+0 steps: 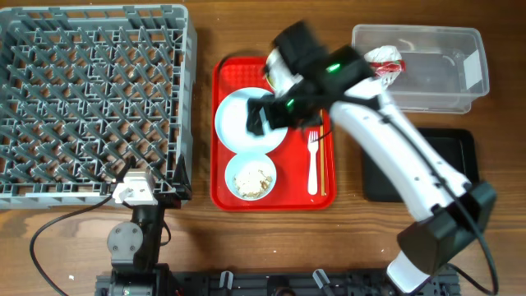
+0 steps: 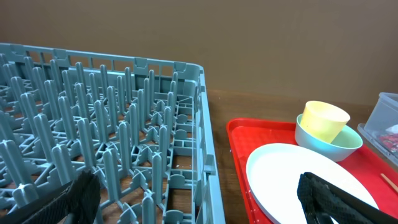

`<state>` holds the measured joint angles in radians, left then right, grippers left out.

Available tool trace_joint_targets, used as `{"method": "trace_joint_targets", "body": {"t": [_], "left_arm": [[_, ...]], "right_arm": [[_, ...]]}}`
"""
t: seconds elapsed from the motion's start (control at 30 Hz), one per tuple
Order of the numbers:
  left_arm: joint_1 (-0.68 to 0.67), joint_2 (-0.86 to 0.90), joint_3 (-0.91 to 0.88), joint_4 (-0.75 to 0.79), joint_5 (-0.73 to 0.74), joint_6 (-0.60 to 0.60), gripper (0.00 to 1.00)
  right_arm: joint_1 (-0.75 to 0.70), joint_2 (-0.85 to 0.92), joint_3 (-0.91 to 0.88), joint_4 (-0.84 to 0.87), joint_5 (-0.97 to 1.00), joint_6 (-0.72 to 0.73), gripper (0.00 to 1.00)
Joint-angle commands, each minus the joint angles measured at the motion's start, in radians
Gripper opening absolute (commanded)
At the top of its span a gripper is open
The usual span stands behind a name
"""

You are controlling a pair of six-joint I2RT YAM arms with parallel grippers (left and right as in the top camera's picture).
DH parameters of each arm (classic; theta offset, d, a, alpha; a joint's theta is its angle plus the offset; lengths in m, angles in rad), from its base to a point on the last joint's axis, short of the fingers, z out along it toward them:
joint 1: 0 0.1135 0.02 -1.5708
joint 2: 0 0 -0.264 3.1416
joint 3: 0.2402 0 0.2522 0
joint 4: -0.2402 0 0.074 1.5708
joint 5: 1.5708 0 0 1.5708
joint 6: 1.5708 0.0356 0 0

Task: Sort waste into correct bins and load items into the dishwasher rack
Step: 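Carry the red packet to the clear bin and release it, then grasp the rim of the light-blue rice bowl with the right gripper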

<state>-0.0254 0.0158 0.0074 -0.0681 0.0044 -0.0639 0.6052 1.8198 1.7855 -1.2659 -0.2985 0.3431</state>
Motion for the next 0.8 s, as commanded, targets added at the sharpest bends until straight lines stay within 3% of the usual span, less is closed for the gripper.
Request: {"method": "trace_joint_targets", "body": {"t": [0.0, 0.1, 0.23, 0.43, 0.63, 0.77], "left_arm": [[-0.005, -0.003, -0.002, -0.005, -0.01, 0.016, 1.0], [-0.005, -0.003, -0.002, -0.005, -0.01, 0.016, 1.0], [-0.005, -0.003, -0.002, -0.005, -0.01, 0.016, 1.0], [-0.005, -0.003, -0.002, -0.005, -0.01, 0.016, 1.0], [-0.005, -0.003, -0.002, -0.005, -0.01, 0.016, 1.0], [-0.005, -0.003, -0.002, -0.005, -0.01, 0.016, 1.0]], "right_arm": [[0.083, 0.01, -0.015, -0.019, 0.206, 0.159, 0.95], [0.126, 0.01, -0.019, -0.046, 0.184, 0.156, 0.82], [0.233, 0.01, -0.066, -0.011, 0.163, 0.13, 0.52], [0.361, 0.049, -0.171, 0.198, 0.195, 0.267, 0.5], [0.37, 0.105, -0.231, 0.323, 0.259, 0.45, 0.49], [0.37, 0.14, -0.232, 0.373, 0.292, 0.487, 0.49]]}}
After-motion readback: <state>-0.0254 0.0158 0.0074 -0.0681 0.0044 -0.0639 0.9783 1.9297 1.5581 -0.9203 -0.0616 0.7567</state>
